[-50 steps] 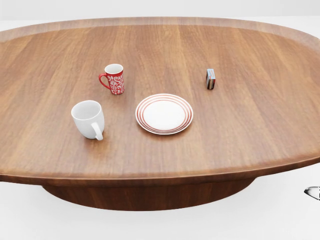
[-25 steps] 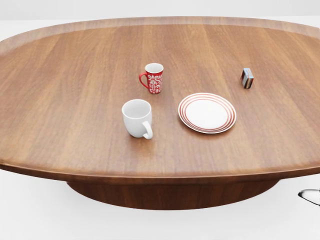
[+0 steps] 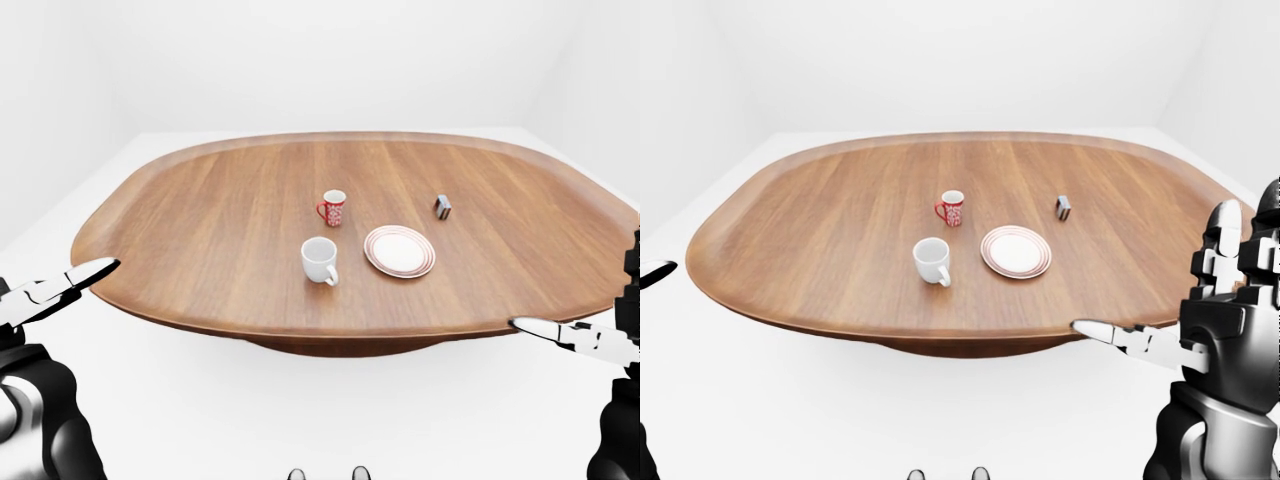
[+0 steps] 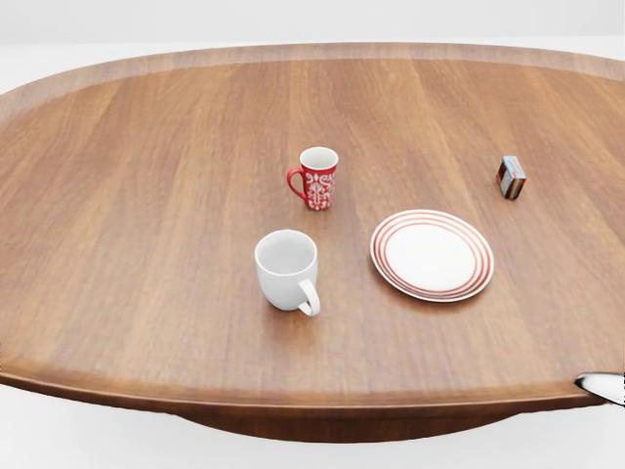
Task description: Put the white mug on the plate.
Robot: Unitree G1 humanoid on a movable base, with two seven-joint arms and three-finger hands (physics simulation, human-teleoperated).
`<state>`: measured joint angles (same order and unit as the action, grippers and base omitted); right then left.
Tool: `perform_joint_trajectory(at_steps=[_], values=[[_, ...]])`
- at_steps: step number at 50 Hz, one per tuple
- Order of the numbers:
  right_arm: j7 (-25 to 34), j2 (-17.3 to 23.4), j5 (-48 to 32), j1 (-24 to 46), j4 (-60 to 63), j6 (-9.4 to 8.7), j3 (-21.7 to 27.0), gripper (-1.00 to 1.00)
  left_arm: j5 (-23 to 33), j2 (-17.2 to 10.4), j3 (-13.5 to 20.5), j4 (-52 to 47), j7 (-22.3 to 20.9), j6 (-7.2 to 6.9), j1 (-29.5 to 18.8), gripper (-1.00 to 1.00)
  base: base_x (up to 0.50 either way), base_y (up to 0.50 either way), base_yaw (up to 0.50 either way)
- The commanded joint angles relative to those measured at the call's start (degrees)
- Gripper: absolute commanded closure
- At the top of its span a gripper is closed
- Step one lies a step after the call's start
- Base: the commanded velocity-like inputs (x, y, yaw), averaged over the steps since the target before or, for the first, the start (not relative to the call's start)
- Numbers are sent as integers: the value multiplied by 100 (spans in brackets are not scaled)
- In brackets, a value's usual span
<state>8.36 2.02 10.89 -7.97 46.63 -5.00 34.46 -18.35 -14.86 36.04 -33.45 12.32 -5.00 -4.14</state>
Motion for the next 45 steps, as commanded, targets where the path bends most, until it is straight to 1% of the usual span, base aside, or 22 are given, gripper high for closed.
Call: perform_joint_trajectory(at_steps=[1, 11, 35, 36, 39, 45], values=[[30, 7, -10, -3, -52, 0, -43, -100, -1, 4, -10, -14, 1, 0, -4, -100, 50, 0, 0], [45, -12, -49, 0, -75, 0, -117, -100, 17, 23, -46, -33, 1, 0, -9, -100, 50, 0, 0], [45, -31, -38, -34, -123, 0, -99, -100, 11, 31, -42, -31, 2, 0, -5, -100, 50, 0, 0], [72, -53, -76, -51, -171, 0, -178, -100, 23, 41, -59, 16, 3, 0, -10, -100, 41, 0, 0], [66, -71, -23, -66, -158, 0, -141, -100, 28, 37, -73, 21, 8, 0, -8, -100, 33, 0, 0], [47, -57, -25, -58, -140, 0, -153, -100, 19, 26, -73, 21, 16, 0, -19, -100, 1, 0, 0]])
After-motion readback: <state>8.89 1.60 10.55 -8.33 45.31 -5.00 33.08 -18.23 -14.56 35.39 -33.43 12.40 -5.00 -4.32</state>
